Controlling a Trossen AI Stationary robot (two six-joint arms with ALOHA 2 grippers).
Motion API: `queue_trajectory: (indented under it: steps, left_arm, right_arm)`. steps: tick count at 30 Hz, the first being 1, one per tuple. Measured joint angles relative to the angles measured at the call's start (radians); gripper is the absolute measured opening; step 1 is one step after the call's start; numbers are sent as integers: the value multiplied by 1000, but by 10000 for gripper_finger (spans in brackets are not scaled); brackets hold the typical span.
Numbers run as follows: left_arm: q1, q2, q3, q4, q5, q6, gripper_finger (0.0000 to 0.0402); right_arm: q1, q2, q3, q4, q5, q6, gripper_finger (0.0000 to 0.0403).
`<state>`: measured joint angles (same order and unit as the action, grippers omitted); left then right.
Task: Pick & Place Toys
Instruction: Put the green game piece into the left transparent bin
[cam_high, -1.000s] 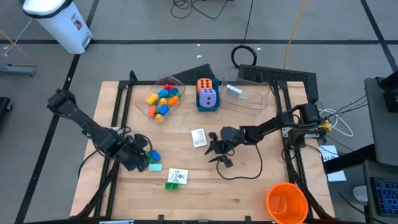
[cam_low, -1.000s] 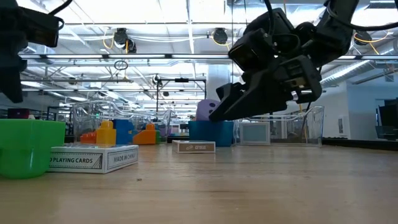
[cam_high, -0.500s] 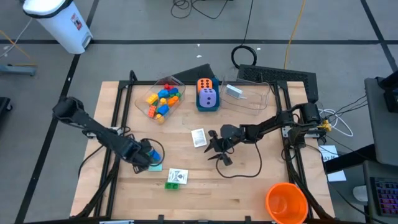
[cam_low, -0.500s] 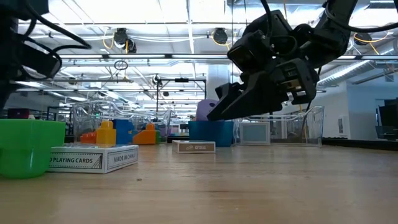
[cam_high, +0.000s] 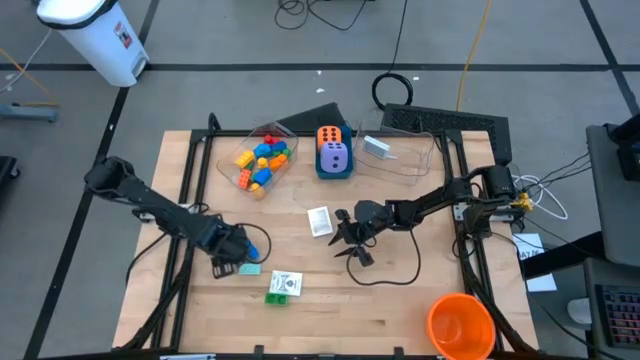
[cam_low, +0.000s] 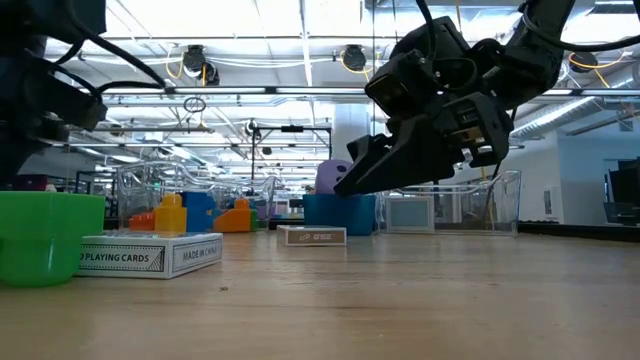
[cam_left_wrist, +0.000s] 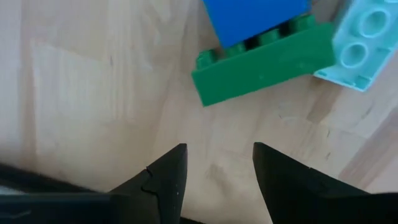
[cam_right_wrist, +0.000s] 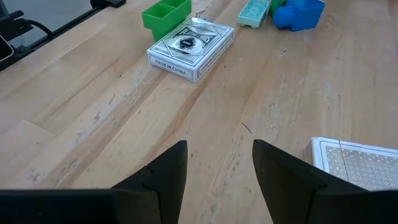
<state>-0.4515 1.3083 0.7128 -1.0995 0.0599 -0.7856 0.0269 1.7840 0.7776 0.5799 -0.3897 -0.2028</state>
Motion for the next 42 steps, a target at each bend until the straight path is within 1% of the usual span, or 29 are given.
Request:
queue_trajectory:
  steps: [3, 8, 12, 16, 19, 26, 31, 36, 42]
  left_arm:
    - [16, 0, 0, 5, -2, 90, 198]
    - [37, 0, 0, 2, -10, 322, 209]
    - [42, 0, 0, 8, -65, 401, 202]
    - [41, 0, 0, 113, -109, 461, 188]
    - [41, 0, 0, 209, -113, 552, 175]
    - [41, 1, 0, 214, -113, 564, 151]
    - [41, 1, 0, 214, -113, 563, 149]
    - [41, 1, 0, 214, -112, 563, 165]
    - [41, 1, 0, 214, -103, 563, 209]
  right_arm:
    - [0, 0, 0, 0, 0, 0, 176]
    - [0, 0, 0, 0, 0, 0, 172]
    - [0, 0, 0, -5, 0, 0, 174]
    - [0, 0, 0, -13, 0, 0, 175]
    - [0, 0, 0, -21, 0, 0, 173]
    - [0, 0, 0, -32, 0, 0, 174]
    - [0, 0, 0, -32, 0, 0, 170]
    - [0, 0, 0, -32, 0, 0, 169]
    - [0, 0, 0, -32, 0, 0, 169]
